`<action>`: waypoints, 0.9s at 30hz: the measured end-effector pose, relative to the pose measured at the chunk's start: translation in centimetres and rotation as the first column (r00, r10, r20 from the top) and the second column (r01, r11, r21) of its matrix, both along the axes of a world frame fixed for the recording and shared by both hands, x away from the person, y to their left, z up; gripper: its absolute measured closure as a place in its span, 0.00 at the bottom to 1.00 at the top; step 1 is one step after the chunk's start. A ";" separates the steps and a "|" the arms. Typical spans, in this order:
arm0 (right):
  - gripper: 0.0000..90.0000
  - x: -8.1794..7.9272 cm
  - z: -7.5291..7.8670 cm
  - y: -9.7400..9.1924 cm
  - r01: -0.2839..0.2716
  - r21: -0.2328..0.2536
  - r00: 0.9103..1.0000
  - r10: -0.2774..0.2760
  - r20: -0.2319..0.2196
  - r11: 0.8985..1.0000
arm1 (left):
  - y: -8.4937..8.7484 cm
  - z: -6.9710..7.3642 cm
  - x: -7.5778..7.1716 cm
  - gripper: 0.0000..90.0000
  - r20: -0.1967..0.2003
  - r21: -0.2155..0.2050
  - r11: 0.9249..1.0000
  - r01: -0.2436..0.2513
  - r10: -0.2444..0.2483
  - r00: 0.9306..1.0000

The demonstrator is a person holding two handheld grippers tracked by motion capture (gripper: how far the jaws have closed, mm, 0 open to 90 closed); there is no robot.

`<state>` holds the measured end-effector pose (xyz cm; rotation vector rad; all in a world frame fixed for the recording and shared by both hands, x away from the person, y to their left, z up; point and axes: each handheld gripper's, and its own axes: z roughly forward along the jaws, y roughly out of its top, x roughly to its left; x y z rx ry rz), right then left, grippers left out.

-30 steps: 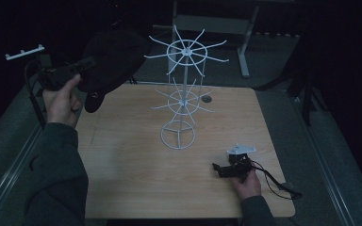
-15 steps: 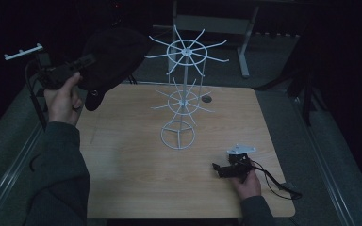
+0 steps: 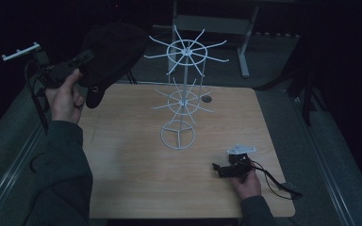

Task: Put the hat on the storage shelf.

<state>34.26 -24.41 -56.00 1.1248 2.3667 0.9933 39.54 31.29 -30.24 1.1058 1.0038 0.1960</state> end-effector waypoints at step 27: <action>0.12 0.0 0.0 0.0 0.001 0.001 1.000 -0.001 -0.001 1.000 | 0.1 1.5 -0.1 0.93 0.018 -0.011 0.999 -0.046 0.046 0.999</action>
